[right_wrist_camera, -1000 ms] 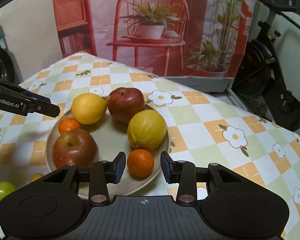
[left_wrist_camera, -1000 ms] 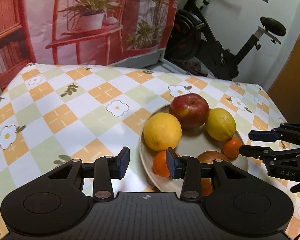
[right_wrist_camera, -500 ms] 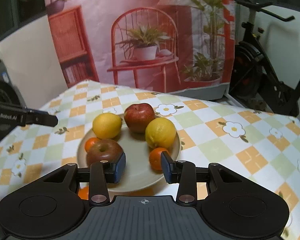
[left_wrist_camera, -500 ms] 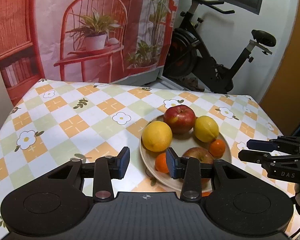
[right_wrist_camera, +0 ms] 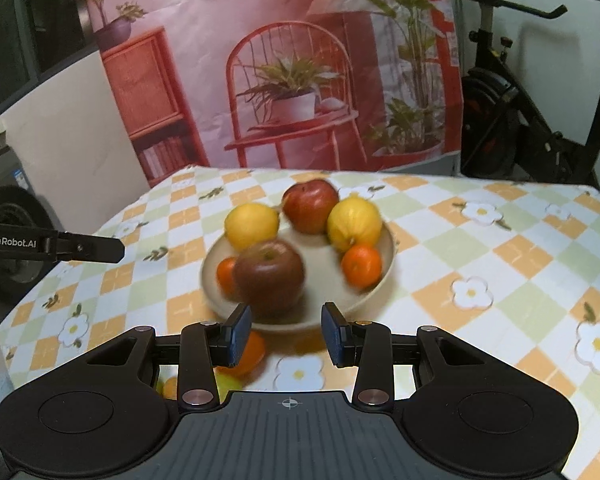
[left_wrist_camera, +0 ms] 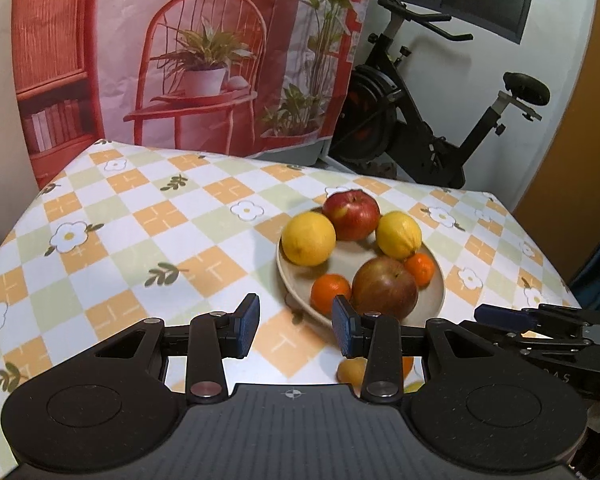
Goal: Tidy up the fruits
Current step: 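Move the left tool back to a green fruit in the pile, then close the left tool around the green fruit and lift it, then carry the green fruit with the left tool over the beige plate, then lower the green fruit into the plate and open the left tool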
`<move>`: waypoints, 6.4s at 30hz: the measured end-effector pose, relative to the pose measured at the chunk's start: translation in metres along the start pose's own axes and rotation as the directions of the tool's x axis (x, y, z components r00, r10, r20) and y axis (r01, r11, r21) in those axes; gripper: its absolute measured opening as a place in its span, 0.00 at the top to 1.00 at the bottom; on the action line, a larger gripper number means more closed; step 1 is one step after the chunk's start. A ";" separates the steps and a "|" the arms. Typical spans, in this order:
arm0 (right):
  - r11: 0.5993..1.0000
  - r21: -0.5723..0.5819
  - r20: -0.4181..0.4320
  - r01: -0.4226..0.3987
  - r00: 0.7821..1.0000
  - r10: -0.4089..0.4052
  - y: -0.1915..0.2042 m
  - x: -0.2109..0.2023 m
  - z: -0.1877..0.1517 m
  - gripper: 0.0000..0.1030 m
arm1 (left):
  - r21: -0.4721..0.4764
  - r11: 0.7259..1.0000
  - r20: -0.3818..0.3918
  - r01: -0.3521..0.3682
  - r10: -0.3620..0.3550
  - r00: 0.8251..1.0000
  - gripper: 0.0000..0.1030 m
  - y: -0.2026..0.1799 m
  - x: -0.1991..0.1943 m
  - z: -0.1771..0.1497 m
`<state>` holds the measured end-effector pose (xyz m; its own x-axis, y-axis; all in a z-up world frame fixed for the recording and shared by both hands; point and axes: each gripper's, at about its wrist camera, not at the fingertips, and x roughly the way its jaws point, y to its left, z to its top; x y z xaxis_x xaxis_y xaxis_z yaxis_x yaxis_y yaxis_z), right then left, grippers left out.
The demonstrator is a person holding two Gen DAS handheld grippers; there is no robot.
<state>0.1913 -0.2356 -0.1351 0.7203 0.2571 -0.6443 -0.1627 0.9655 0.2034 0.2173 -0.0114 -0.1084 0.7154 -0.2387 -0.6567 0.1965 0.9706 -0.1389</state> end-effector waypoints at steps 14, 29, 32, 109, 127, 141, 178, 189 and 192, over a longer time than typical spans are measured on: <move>0.997 -0.023 -0.022 -0.072 0.997 0.072 0.020 0.002 -0.034 0.64 | -0.036 0.999 -0.022 0.005 -0.006 1.000 0.59 0.005 -0.005 -0.035; 0.992 -0.017 -0.051 -0.121 0.991 0.120 0.027 0.010 -0.041 0.58 | -0.029 1.000 -0.024 0.007 -0.008 1.000 0.59 0.001 -0.004 -0.042; 0.991 -0.019 -0.066 -0.132 0.989 0.131 0.029 0.011 -0.042 0.58 | -0.029 1.000 -0.025 0.007 -0.008 1.000 0.59 0.002 -0.004 -0.042; 0.993 0.116 0.065 -0.030 0.998 0.022 -0.030 0.003 -0.063 0.57 | -0.144 0.982 -0.138 0.120 -0.140 0.980 0.55 0.003 0.011 -0.065; 0.990 0.138 0.065 -0.037 0.998 0.028 -0.031 0.001 -0.063 0.58 | -0.094 0.991 -0.069 0.092 -0.099 0.993 0.55 0.009 0.003 -0.047; 0.987 0.149 0.095 -0.051 0.995 0.037 -0.038 -0.003 -0.051 0.58 | -0.032 0.994 -0.019 0.102 -0.103 0.995 0.55 0.002 0.021 0.001; 0.997 -0.054 0.101 -0.054 0.993 0.059 -0.047 0.062 0.002 0.58 | 0.020 0.985 -0.216 0.169 -0.160 0.963 0.55 -0.044 0.155 0.076; 0.997 -0.047 0.103 -0.053 0.993 0.057 -0.049 0.062 0.002 0.58 | 0.003 0.987 -0.245 0.163 -0.158 0.957 0.55 -0.042 0.165 0.071; 0.998 -0.048 0.103 -0.051 0.993 0.056 -0.048 0.062 0.002 0.58 | 0.008 0.987 -0.247 0.161 -0.154 0.957 0.55 -0.043 0.165 0.071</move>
<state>0.2450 -0.2662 -0.1838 0.7757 0.3047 -0.5526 -0.2310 0.9520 0.2007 0.3745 -0.0944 -0.1585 0.4886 -0.3708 -0.7898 0.3149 0.9191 -0.2368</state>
